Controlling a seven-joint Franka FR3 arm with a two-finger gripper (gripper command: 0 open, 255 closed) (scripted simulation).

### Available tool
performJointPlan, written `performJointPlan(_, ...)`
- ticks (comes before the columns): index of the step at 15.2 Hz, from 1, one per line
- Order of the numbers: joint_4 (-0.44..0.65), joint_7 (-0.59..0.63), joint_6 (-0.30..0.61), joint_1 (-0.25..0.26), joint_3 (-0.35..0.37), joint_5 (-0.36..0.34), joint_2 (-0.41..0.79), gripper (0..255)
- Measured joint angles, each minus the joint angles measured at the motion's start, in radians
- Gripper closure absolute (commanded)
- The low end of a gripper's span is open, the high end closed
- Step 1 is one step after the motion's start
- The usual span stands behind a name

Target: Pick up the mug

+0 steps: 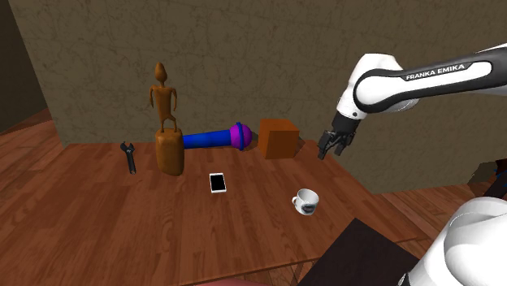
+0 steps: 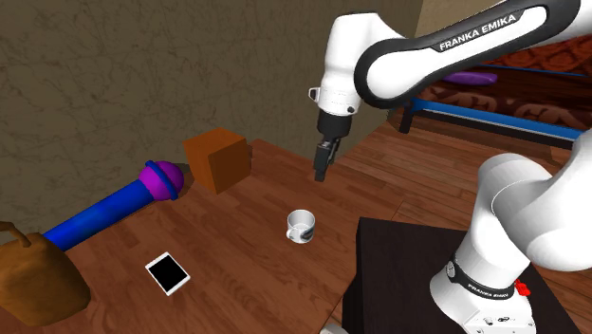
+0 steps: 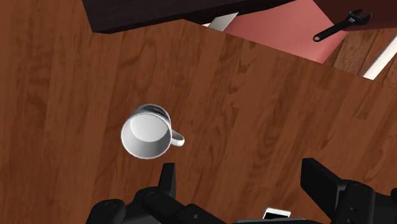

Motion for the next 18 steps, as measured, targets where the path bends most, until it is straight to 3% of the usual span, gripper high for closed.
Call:
performJointPlan(10,-0.019,-0.162,0.311,-0.005,-0.13,0.039,0.315,0)
performJointPlan(18,0.094,-0.416,0.502,-0.008,-0.184,0.27,0.665,0)
